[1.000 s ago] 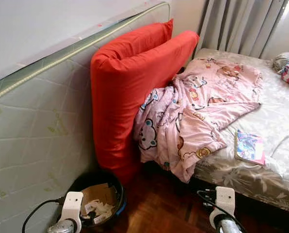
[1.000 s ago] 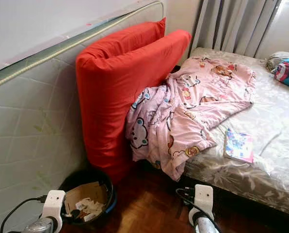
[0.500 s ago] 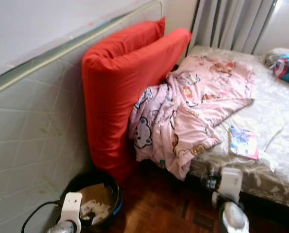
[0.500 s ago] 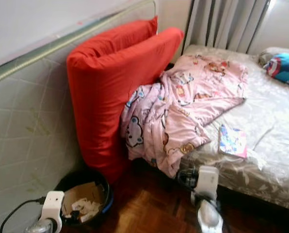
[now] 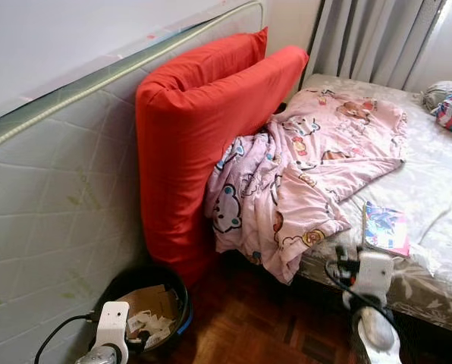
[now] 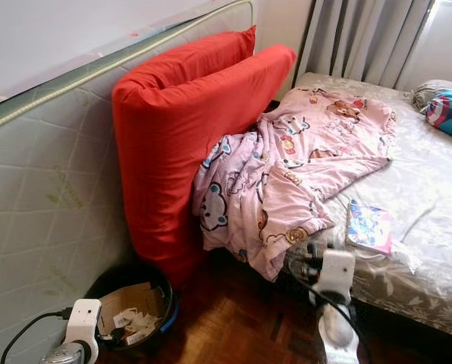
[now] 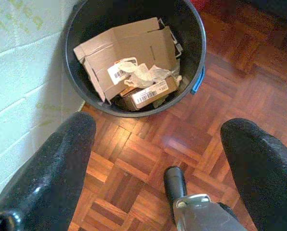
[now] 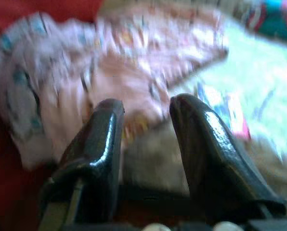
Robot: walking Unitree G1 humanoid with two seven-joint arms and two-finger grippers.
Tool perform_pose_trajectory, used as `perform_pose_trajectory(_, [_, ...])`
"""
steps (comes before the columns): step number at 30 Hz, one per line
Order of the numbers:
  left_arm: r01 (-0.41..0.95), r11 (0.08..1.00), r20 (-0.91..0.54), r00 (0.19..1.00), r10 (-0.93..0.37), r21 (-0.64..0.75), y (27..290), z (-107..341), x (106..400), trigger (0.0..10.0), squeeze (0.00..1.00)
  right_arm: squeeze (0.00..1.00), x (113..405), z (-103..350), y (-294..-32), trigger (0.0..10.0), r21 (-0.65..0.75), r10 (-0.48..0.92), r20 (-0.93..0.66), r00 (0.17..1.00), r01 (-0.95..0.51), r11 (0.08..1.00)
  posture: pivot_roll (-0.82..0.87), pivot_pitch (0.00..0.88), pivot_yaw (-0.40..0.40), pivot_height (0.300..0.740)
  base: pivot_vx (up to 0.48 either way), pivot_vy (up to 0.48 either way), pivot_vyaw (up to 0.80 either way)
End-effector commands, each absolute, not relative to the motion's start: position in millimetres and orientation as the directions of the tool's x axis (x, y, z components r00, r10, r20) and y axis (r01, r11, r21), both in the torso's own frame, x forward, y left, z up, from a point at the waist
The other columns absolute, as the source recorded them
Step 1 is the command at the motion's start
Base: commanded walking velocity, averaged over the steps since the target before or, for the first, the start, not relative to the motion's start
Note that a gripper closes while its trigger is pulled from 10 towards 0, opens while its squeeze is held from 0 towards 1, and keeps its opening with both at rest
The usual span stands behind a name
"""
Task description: Clean up the room
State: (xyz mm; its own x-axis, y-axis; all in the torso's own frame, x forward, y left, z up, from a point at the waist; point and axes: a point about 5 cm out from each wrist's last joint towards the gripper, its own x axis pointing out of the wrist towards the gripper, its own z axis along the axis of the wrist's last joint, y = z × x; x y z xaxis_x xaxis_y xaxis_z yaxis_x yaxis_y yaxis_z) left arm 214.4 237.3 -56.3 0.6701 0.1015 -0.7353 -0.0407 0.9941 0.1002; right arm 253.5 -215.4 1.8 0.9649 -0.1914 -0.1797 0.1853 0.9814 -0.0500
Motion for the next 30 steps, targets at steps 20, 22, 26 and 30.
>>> perform_pose_trajectory(20, [-0.032, 0.994, -0.746, 0.658, 0.099, 0.104, 238, -56, 216, 10.0, 0.0, 0.0, 165, -87, -210, 10.0, 0.04, -0.019, -0.81, 0.586, 0.088, 0.995, -0.04, 0.0, -0.026, 0.74, 0.0, 0.0, 0.0])
perform_pose_trajectory(22, [-0.031, 0.994, -0.744, 0.661, 0.099, 0.105, 238, -55, 216, 10.0, 0.0, 0.0, 168, -87, -206, 10.0, 0.053, -0.017, -0.808, 0.589, 0.101, 0.993, -0.05, 0.0, -0.028, 0.74, 0.0, 0.0, 0.0])
perform_pose_trajectory(26, [-0.022, 0.994, -0.745, 0.661, 0.095, 0.107, 238, -55, 217, 10.0, 0.0, 0.0, 171, -85, -213, 10.0, 0.005, -0.118, -0.805, 0.582, 0.206, 0.979, -0.04, 0.0, -0.031, 0.74, 0.0, -0.412, 0.0])
perform_pose_trajectory(30, [-0.034, 0.996, -0.745, 0.661, 0.089, 0.088, 237, -56, 217, 10.0, 0.0, 0.0, 174, -84, -214, 10.0, 0.05, -0.15, -0.792, 0.592, 0.307, 0.95, -0.04, 0.0, -0.03, 0.74, 0.0, -0.48, 0.0])
